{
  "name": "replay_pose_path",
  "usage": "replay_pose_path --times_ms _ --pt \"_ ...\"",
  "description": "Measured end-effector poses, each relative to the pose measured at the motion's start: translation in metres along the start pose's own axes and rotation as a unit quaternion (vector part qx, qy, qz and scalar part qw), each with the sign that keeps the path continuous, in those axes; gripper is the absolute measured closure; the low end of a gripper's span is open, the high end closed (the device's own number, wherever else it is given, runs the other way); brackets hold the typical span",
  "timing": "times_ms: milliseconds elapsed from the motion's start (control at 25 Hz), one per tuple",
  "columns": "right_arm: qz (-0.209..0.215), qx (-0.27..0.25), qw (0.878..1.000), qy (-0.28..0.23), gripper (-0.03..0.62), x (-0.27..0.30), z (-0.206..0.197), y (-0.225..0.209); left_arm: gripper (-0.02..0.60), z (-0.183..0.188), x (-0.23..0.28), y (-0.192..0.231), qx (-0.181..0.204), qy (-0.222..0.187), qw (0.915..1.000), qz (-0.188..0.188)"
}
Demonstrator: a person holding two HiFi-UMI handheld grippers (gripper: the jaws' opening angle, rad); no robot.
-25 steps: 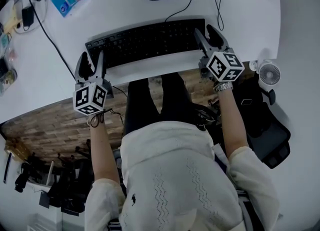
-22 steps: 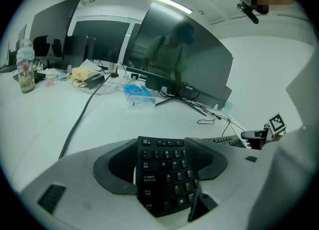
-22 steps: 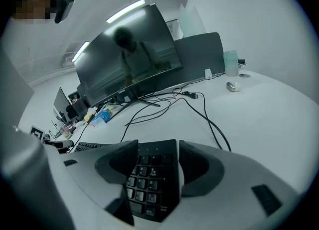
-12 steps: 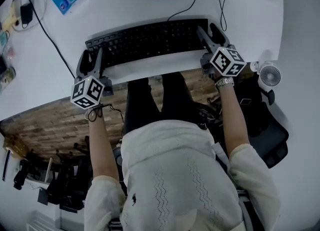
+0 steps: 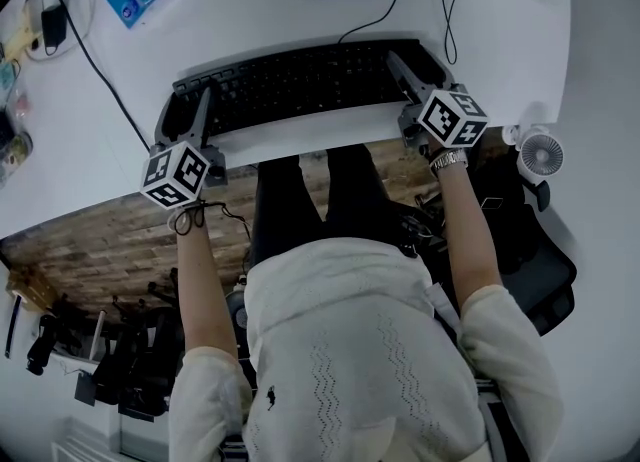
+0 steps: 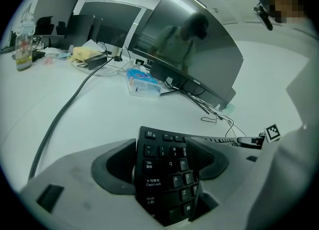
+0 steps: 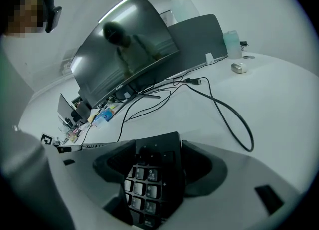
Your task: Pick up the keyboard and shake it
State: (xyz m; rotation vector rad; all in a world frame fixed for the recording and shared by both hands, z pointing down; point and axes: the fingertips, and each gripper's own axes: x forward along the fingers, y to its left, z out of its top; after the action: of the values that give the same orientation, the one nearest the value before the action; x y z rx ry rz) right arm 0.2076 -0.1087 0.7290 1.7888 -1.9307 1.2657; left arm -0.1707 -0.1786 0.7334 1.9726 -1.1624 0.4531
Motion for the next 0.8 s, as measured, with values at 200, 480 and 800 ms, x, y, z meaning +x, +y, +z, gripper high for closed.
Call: replay_pose_path --times_ms 200,480,800 --pt "-0.015 -0.014 1.000 0.002 0.303 0.0038 -0.0014 0.0018 0.285 -0.0001 0.0023 0.0012 -0.001 0.004 1.0000 0.007" --pt "-0.015 -0.018 1.000 0.005 0.303 0.0035 -0.0009 0.0010 0.284 -0.0011 0.0045 0.0009 0.006 0.007 0.9997 0.021" --pt "-0.014 -0.016 1.000 0.005 0.306 0.0043 -0.0011 0.0002 0.281 -0.0007 0.0052 0.0030 0.005 0.004 0.9997 0.025"
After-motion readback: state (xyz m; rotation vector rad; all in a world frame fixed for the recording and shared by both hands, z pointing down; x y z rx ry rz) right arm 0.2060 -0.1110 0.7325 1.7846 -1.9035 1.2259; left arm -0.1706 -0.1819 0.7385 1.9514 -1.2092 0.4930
